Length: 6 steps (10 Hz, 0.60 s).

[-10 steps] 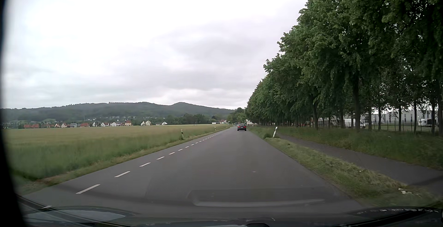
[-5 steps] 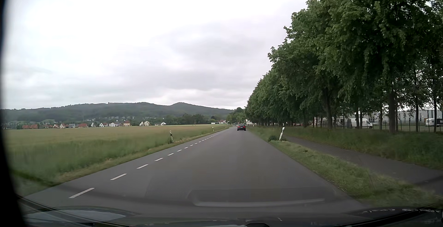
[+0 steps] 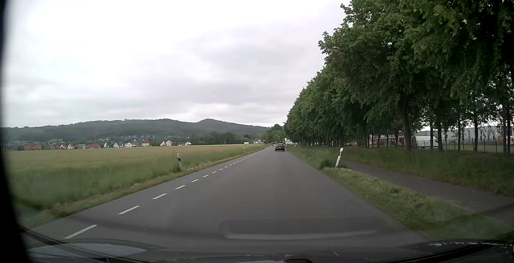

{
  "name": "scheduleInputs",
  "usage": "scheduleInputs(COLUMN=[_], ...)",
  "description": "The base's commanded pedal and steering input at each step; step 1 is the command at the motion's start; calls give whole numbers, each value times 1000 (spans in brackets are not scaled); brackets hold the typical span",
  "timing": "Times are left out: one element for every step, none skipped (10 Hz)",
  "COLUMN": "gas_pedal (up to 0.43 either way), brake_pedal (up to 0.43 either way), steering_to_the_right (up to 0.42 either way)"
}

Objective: Follow the waypoints while adhering to traffic rules and regulations

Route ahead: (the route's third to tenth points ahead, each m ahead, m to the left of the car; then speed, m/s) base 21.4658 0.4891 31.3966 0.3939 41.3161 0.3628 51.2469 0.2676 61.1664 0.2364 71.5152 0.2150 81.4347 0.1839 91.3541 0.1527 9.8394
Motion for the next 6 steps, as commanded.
scheduleInputs(gas_pedal=[260, 260, 260, 260, 260, 260], brake_pedal=[0, 0, 0, 0, 0, 0], steering_to_the_right=[2, 3, 2, 3, 2, 2])
